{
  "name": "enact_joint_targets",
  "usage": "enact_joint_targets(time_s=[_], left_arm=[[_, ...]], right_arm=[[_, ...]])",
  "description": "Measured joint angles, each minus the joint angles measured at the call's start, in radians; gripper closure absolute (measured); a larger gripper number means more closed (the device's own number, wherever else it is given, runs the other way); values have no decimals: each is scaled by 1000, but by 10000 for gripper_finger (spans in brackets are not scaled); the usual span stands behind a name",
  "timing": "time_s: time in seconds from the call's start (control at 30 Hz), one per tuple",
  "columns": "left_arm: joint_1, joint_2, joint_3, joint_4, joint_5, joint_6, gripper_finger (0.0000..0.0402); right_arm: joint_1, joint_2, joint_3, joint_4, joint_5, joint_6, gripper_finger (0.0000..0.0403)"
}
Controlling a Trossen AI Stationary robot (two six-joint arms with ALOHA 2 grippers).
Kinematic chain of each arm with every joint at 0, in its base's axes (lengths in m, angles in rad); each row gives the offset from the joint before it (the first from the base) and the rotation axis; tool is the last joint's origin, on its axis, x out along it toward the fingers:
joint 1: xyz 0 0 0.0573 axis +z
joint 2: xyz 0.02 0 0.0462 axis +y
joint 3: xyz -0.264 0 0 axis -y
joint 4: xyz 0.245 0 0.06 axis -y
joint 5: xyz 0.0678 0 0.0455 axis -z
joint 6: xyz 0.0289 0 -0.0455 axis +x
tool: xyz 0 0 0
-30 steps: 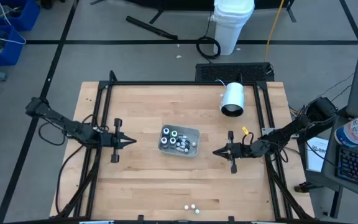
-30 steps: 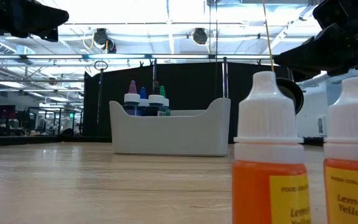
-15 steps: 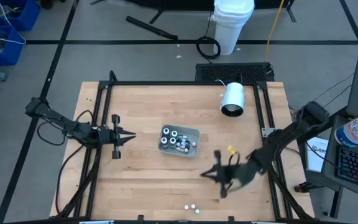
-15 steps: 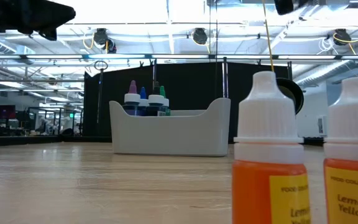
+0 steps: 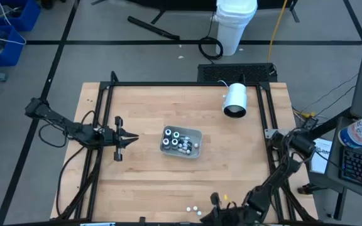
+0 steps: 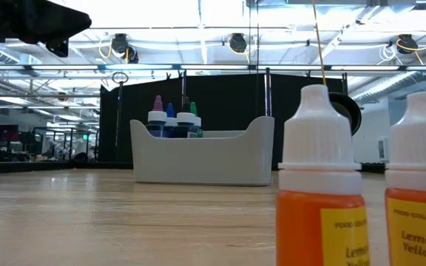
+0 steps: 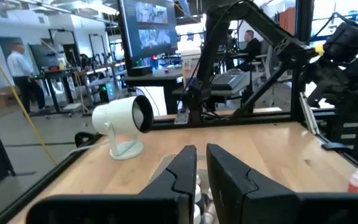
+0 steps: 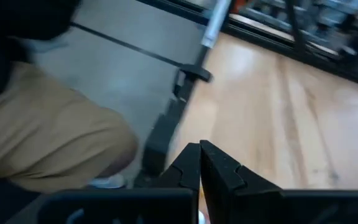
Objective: Pick & Place food coloring
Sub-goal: Put the blue food coloring bottle into the gray bin
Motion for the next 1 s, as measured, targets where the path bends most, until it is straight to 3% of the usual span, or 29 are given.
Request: enact_joint_targets(time_s=[0.1, 0.3, 0.5, 0.77, 1.0], left_arm=[[-1, 15, 0, 0, 0, -16, 355], [-1, 36, 0, 1, 0, -19, 355], [-1, 35, 0, 3, 0, -18, 355], [-1, 35, 0, -7, 0, 12, 355], [-1, 35, 0, -11, 1, 10, 355]], right_arm=[[16, 29, 9, 1, 47, 53, 375], [23, 36, 9, -2, 160, 43, 274], [22, 36, -6, -4, 169, 108, 202], [14, 46, -61, 6, 167, 397, 184], [16, 85, -39, 64, 143, 409, 187]])
